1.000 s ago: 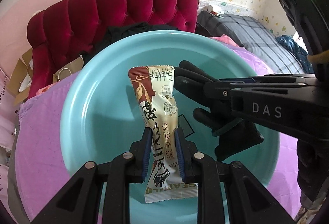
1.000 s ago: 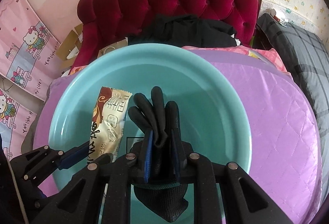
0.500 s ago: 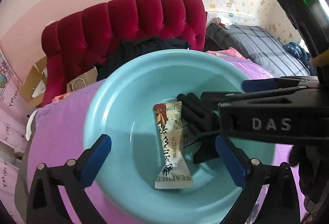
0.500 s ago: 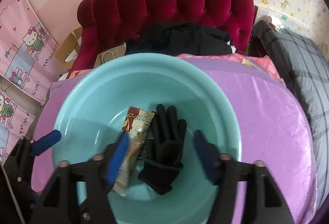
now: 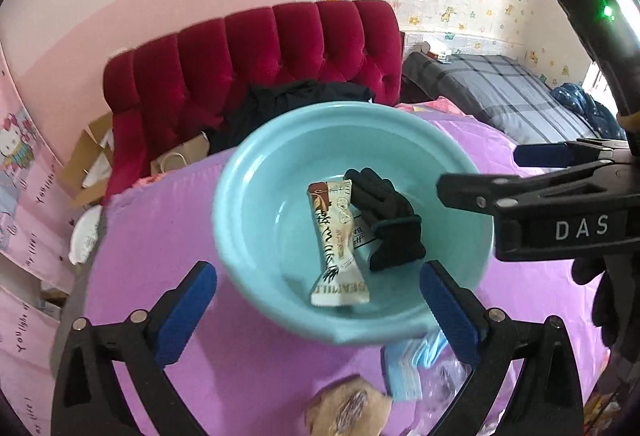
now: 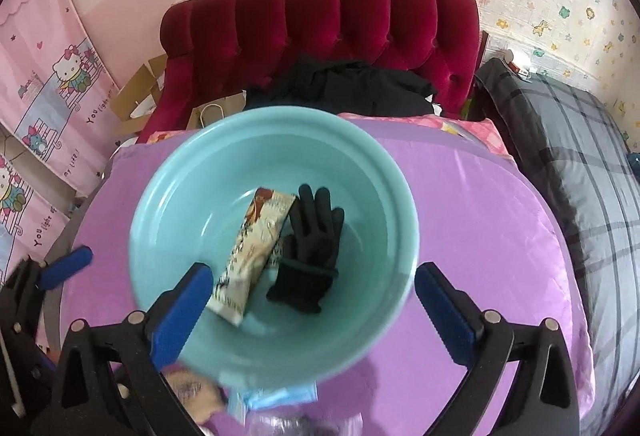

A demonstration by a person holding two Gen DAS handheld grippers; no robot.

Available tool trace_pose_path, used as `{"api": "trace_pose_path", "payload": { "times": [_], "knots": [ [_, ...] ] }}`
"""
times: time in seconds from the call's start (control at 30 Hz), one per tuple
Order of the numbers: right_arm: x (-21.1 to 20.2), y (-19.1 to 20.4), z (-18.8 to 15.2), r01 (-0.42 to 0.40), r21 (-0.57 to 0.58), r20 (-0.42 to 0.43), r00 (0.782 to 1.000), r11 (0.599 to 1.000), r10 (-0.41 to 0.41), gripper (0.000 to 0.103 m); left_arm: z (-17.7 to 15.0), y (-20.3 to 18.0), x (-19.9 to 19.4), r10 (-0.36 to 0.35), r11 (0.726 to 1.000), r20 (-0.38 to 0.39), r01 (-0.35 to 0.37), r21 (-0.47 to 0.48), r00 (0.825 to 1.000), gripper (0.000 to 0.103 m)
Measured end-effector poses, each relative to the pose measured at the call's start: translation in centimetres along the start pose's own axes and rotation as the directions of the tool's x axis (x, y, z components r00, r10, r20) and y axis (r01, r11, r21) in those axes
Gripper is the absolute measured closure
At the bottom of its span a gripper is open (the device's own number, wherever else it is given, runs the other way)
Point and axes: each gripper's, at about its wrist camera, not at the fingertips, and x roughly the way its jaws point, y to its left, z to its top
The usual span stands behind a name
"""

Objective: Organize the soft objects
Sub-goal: 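Withdraw both tools from the basin toward the remaining items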

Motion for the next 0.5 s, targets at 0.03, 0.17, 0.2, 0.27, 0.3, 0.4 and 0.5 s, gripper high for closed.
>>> {"api": "trace_pose_path", "payload": {
  "times": [0.03,0.17,0.2,0.27,0.3,0.4,0.5],
  "knots": [
    [-0.5,-0.1,-0.5,-0.007,0.003,-0.006,1.0,1.0,0.007,0.0,-0.2,0.0,-0.6,0.002,1.0,0.003,-0.002,0.001,1.0,0.0],
    [-2.6,-0.2,-2.2,-0.014,0.009,-0.018,1.0,1.0,0.015,0.0,-1.3,0.1,-2.9,-0.001,1.0,0.014,0.001,-0.01,1.0,0.0],
    [-3.3,-0.1,-2.8,-0.001,-0.002,-0.014,1.0,1.0,0.001,0.0,-1.6,0.0,-3.6,-0.004,1.0,0.017,0.004,-0.01,1.0,0.0],
    [-4.4,-0.1,-3.8,0.008,-0.012,-0.013,1.0,1.0,-0.008,0.0,-2.2,-0.1,-4.4,0.002,1.0,0.02,-0.002,-0.005,1.0,0.0],
    [-4.7,-0.1,-4.1,0.009,-0.013,-0.013,1.0,1.0,-0.01,0.0,-2.5,-0.1,-4.9,0.007,1.0,0.023,-0.007,-0.004,1.0,0.0],
    [-6.3,-0.2,-5.7,0.019,-0.015,-0.011,1.0,1.0,-0.019,0.0,-3.7,-0.2,-6.2,0.01,1.0,0.03,-0.01,-0.005,1.0,0.0],
    [-7.2,-0.4,-7.0,0.03,-0.014,-0.014,0.999,0.999,-0.031,0.0,-4.8,-0.3,-7.3,0.022,1.0,0.034,-0.022,0.011,0.999,0.0]
  ]
}}
